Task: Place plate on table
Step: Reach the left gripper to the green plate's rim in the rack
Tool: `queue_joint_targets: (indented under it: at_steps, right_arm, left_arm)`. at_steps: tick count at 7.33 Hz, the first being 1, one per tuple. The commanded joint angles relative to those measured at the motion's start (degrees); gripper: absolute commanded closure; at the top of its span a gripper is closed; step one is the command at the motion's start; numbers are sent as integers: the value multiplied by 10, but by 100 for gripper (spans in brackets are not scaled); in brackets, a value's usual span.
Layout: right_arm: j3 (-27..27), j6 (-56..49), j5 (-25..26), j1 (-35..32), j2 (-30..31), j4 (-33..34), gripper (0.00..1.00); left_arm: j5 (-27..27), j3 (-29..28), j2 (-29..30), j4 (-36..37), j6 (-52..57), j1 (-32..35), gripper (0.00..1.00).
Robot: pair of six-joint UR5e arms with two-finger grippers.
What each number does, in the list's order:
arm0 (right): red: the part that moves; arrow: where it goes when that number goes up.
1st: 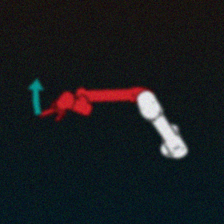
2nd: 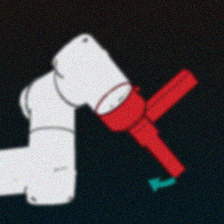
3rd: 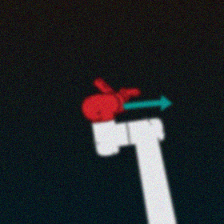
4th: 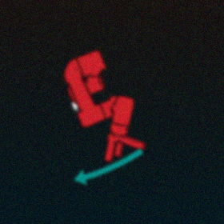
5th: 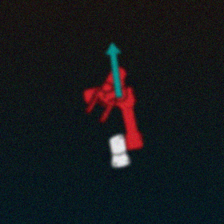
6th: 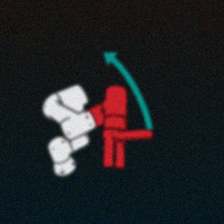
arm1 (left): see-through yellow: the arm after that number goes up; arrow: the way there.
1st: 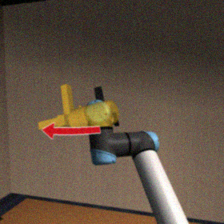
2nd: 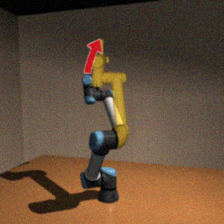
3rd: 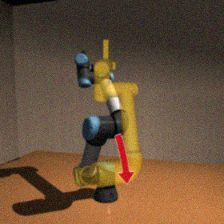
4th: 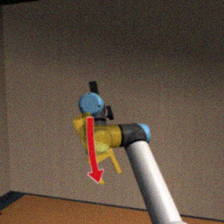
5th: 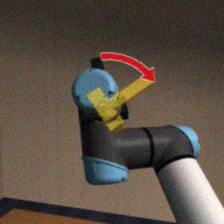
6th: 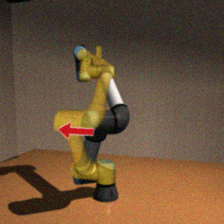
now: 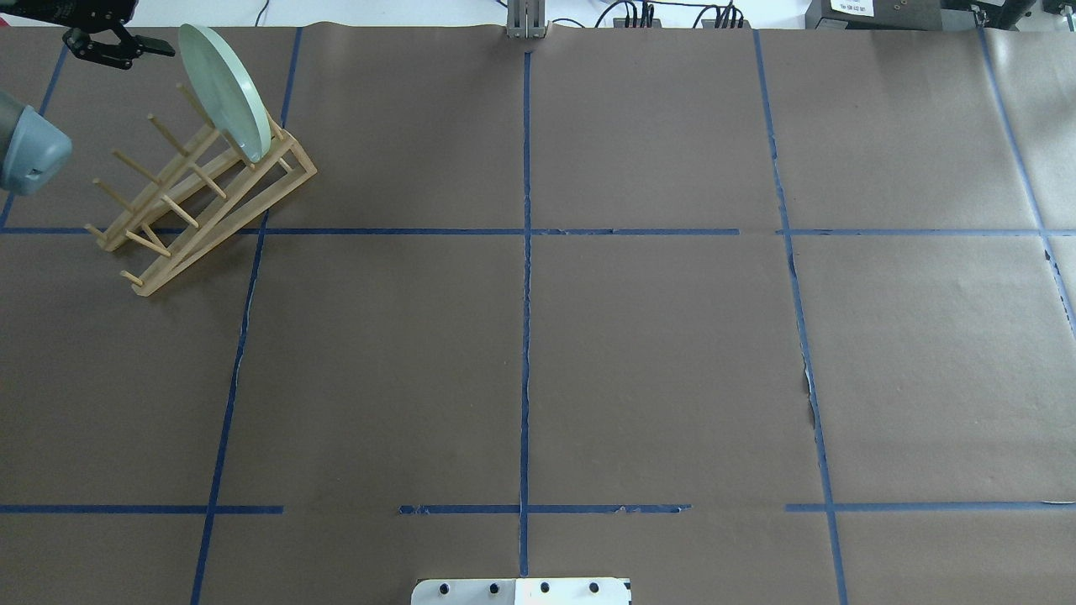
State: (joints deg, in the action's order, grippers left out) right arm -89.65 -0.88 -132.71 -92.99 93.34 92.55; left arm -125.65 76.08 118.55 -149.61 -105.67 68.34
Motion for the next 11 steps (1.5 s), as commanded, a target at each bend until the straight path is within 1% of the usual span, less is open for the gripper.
queue_joint_targets:
  at_steps: [1,3,4,5,7,8,9,10,11]
  right_arm:
    - [0,0,0,0,0,0,0]
    - [0,0,0,0,0,0,0]
    - [0,0,0,0,0,0,0]
    - [0,0,0,0,0,0,0]
    - [0,0,0,0,0,0,0]
    - [0,0,0,0,0,0,0]
    - [0,0,0,0,0,0,0]
    - [0,0,0,0,0,0,0]
    - [0,0,0,0,0,0,0]
  left_arm:
    - [36,-22,10,-12,-54,-15,26]
    - [39,-26,10,-12,-54,-15,27]
    - [39,-25,10,-12,-54,-15,66]
    - [38,-24,10,-13,-54,-15,100]
    - [37,-17,9,-24,-52,-14,100]
    - [36,-4,8,-24,-52,-8,100]
    - [31,28,9,-18,-58,10,100]
    - [3,55,10,-7,-82,30,100]
    - [-25,78,22,24,-100,43,100]
